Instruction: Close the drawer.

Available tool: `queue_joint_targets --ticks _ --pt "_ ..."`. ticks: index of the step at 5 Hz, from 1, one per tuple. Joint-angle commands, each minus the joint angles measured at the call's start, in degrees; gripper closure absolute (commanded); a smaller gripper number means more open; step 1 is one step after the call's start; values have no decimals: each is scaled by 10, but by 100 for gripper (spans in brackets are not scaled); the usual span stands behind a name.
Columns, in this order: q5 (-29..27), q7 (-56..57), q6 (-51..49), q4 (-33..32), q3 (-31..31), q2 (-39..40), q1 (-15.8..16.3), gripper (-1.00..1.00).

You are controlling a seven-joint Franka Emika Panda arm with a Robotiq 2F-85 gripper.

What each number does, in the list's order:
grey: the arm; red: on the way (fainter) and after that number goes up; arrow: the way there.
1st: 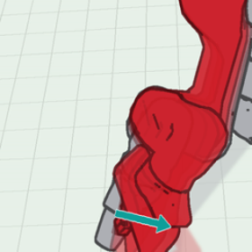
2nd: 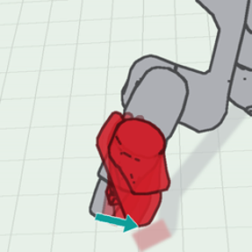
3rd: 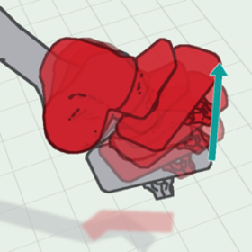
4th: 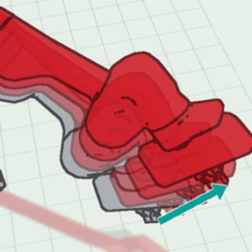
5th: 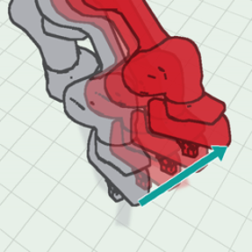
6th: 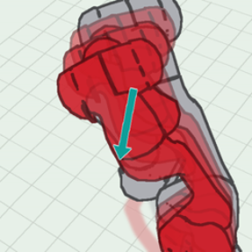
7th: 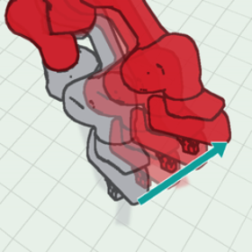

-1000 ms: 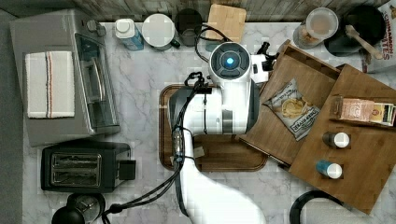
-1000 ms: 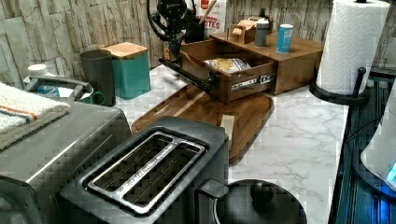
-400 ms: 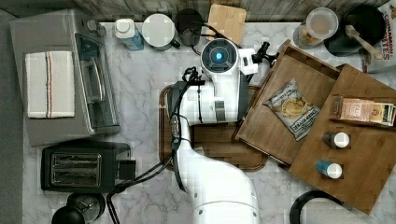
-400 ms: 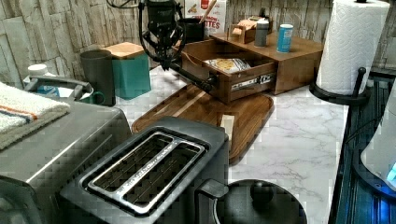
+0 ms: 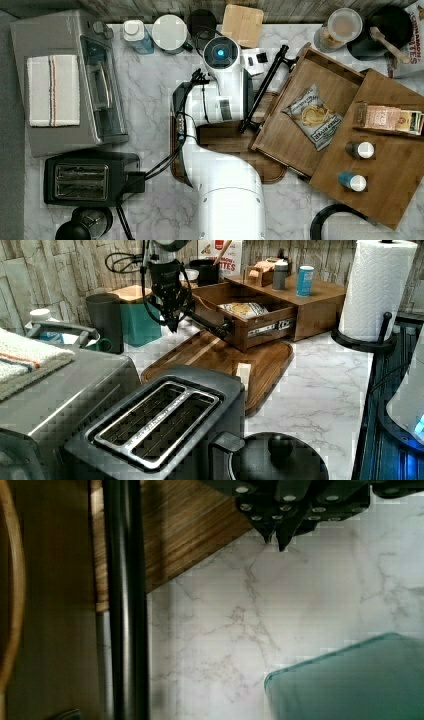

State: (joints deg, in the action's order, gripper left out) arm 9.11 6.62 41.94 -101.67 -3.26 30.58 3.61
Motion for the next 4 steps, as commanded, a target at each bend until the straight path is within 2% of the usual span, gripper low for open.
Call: queue_joint_targets --ticks 1,3,4 --pt "11 68 0 68 -23 -12 -43 100" --pt "-8 138 24 42 -20 -33 -86 100" --pt "-26 167 -39 64 -24 -42 -99 100"
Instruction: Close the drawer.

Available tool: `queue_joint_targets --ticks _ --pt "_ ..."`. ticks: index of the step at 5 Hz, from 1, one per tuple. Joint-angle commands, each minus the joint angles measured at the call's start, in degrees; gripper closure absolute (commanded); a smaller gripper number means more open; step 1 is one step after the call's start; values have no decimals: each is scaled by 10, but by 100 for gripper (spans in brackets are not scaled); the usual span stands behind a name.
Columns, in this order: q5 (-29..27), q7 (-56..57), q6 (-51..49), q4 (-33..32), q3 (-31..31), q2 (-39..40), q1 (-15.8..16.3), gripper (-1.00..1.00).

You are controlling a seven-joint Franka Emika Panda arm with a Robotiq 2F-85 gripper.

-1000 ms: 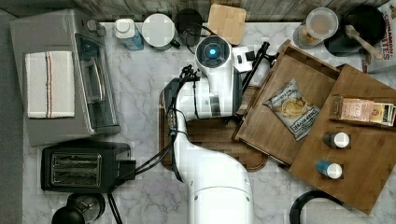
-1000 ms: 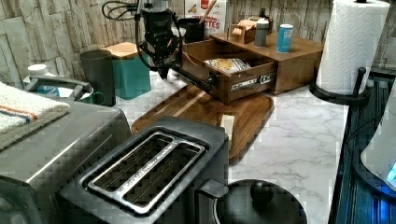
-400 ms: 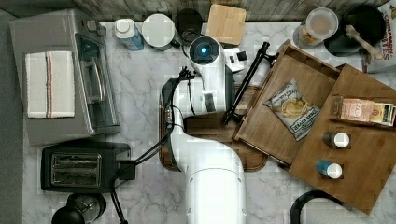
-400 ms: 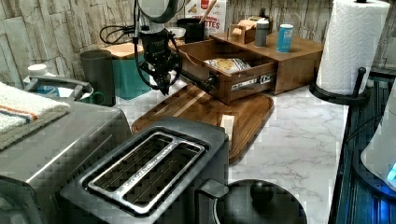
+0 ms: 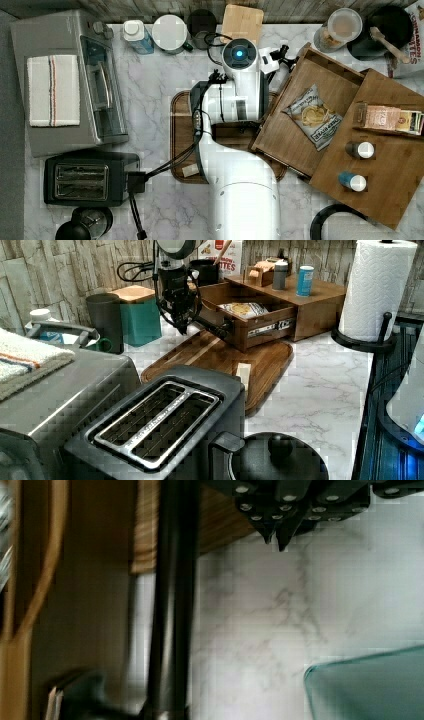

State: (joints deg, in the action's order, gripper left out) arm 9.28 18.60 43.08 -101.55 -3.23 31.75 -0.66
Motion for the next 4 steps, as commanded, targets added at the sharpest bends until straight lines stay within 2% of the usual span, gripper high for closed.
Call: queue_joint_targets --ticks 1,2,3,4 --pt "-34 42 -11 3 -28 -79 -77 100" --pt "-3 38 35 -58 -45 -112 -84 100" --pt "-27 111 32 -81 -45 -128 -126 100" --pt "-55 228 25 -48 -45 -103 -186 100"
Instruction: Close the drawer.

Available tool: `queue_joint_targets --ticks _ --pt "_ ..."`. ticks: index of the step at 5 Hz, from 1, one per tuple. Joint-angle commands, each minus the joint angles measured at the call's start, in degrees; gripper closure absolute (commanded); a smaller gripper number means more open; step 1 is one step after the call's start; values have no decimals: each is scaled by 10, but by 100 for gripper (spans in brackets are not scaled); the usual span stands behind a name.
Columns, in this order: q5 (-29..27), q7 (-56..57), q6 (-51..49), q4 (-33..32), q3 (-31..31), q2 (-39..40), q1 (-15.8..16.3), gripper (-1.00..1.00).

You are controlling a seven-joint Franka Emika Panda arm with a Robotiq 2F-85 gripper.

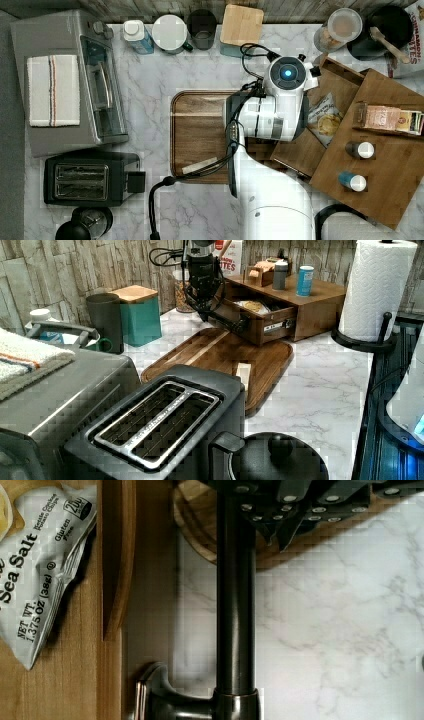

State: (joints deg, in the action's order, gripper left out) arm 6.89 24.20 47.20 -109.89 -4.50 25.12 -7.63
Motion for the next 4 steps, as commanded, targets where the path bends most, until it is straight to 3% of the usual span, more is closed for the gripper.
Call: queue_joint_targets --ticks 1,3,4 --pt "-34 210 8 41 -45 -14 -150 100" --pt "-31 213 -52 92 -94 23 -176 100" --pt "-4 125 -42 69 -169 23 -124 100"
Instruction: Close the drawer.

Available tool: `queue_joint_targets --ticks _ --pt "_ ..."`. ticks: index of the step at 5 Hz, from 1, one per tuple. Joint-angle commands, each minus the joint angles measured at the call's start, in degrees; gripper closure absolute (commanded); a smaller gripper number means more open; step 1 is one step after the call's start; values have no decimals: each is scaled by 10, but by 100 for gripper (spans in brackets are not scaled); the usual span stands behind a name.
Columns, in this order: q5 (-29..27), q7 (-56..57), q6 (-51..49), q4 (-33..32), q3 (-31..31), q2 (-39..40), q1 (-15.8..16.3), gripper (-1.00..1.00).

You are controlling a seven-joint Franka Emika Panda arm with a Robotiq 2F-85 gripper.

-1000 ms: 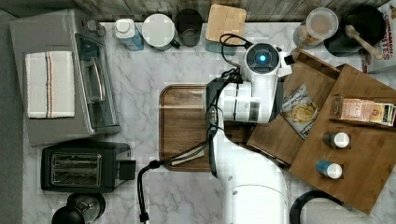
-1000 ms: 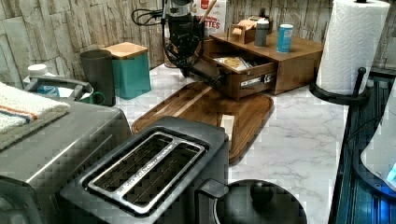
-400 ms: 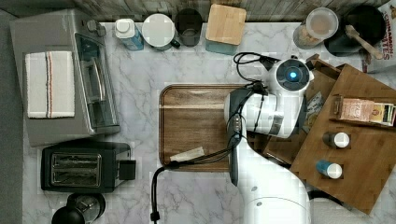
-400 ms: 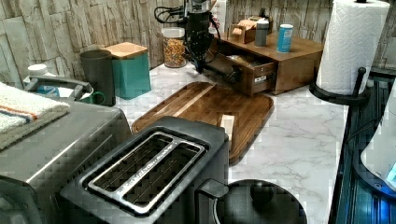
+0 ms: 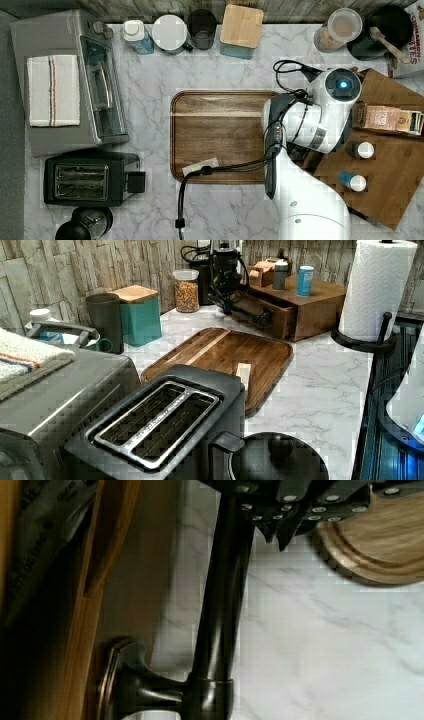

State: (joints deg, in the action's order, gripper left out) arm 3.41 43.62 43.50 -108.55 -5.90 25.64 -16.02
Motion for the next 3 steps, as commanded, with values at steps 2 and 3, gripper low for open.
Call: queue_joint_targets --ticks 2,3 --pt "56 -53 -34 59 -160 10 -45 100" --pt "54 -51 -34 59 -163 11 -42 100"
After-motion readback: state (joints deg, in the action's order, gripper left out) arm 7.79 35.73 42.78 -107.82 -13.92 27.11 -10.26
